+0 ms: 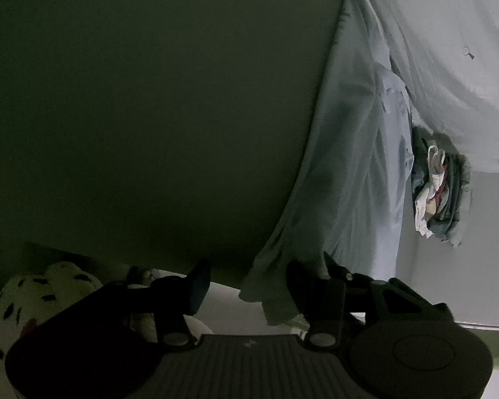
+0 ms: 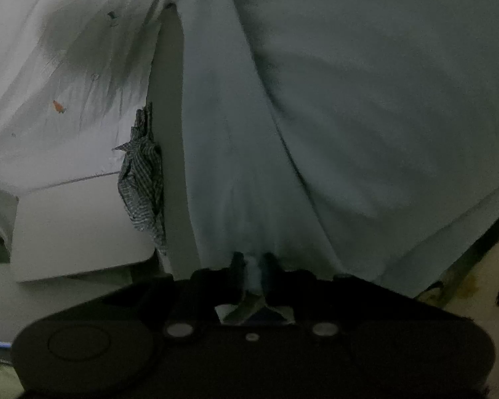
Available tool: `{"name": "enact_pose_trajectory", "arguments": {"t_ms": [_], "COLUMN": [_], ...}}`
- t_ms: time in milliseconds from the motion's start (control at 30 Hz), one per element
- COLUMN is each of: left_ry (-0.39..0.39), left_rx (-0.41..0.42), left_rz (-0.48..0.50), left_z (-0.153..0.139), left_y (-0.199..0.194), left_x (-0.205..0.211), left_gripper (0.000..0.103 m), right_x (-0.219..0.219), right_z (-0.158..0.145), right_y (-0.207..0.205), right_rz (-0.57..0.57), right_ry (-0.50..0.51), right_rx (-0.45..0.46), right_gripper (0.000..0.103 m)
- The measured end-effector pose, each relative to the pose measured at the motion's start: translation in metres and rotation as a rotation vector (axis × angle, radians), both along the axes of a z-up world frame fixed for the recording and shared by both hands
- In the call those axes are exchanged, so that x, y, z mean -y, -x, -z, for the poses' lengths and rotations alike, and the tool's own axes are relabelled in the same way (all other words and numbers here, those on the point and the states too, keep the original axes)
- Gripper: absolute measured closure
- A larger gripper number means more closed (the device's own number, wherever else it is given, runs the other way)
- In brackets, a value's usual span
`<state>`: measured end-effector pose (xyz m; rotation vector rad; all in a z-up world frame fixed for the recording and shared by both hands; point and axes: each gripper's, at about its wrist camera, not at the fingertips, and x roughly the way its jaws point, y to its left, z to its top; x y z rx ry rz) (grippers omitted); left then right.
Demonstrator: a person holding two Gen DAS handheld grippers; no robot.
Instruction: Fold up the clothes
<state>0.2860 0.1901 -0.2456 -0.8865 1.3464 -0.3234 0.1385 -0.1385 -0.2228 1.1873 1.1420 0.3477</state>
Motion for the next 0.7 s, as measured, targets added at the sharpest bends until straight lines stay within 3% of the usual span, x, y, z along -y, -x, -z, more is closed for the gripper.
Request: {"name": "enact_pose_trajectory", "arguments": {"t_ms": [333,467,567,633,700], "left_ry": [-0.014,-0.055,-0.076,-0.095,-0.119], "left_rx": [0.004,0.014,0.018,0.023,0.039], "left_rz": [-0.004,0.028,0.041,0.055,0.082], "left_z": [-0.004,-0.007,-0.008,-0.009,-0.013], "left_y": [-0.001,-0.004,-0.006,-0.008,-0.009], "left_x": [0.002,0.008,0.013,0.016,0.022], "left_gripper": [0.051,0.051,0.051,0.051,0.051], "right_x": [0.05,0.068,0.085,0.101,0.111], "right_z": [-0.058,-0.088,-0.084,-0.071,-0.076], "right_y": [0.011,0.022,0.028,0.033,0.039], "right_rz": [0.086,0.092,0.095,0.139,0.186], "right_ry": [0.026,0.194,0.382,0.413,0.383], "right_rx": [0.184,0.263,0.241,0.177,0.218], "right_gripper": [0.093,0.093,0.093,0.093,0.093]}}
